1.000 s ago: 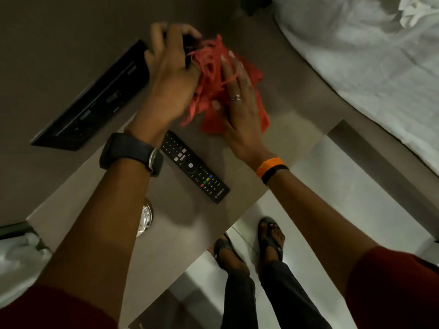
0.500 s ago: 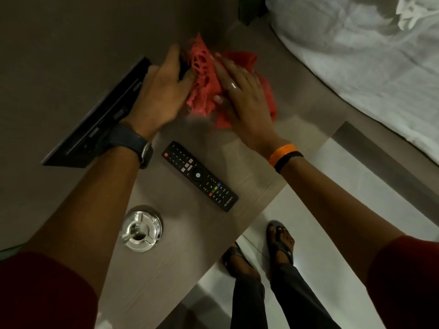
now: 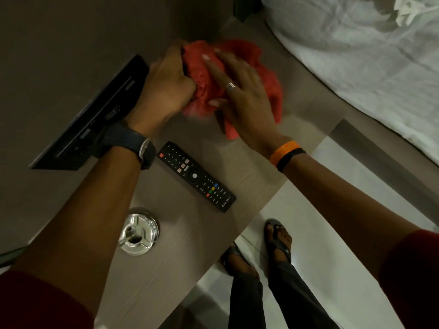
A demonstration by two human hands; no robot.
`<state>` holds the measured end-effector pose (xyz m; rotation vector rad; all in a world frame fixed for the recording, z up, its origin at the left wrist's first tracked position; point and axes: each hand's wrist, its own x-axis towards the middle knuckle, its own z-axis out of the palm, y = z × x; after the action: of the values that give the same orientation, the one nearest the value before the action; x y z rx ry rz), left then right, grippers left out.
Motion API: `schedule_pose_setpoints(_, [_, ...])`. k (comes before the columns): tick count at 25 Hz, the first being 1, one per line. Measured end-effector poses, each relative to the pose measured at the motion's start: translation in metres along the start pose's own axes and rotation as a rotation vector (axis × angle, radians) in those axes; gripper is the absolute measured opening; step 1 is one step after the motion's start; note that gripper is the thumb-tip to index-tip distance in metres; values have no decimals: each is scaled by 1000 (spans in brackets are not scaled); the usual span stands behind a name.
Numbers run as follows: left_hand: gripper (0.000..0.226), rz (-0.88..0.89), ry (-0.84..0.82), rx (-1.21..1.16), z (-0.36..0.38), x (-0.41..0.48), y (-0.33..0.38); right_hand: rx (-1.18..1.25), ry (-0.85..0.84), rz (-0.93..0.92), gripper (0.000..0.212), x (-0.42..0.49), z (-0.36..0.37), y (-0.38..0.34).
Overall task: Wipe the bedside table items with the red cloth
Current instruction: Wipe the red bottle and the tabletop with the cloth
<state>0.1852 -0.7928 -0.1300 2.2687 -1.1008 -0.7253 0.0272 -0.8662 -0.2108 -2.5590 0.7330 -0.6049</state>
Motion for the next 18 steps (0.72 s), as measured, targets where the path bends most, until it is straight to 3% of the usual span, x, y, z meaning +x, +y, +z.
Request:
schedule_pose_setpoints(4, [29, -91, -10, 60, -6, 3, 10, 42, -40, 16, 67, -4, -3, 27])
schedule_pose_setpoints(7, [45, -127, 35, 147, -10, 6, 20, 80, -110, 184, 70, -22, -9, 56])
schedule_pose_setpoints(9, [50, -141, -9, 41, -7, 6, 24, 163, -164, 297, 72, -21, -12, 61])
schedule_pose_setpoints(12, [64, -75, -64, -13, -4, 7, 29, 141, -138, 303, 73, -9, -11, 47])
schedule_pose_setpoints(16, [67, 110, 115, 214, -1, 8, 29, 253, 24, 174, 74, 5, -6, 24])
schedule_pose_setpoints(18, [68, 113, 206, 272, 2, 6, 35, 313, -4, 207, 79, 2, -5, 33])
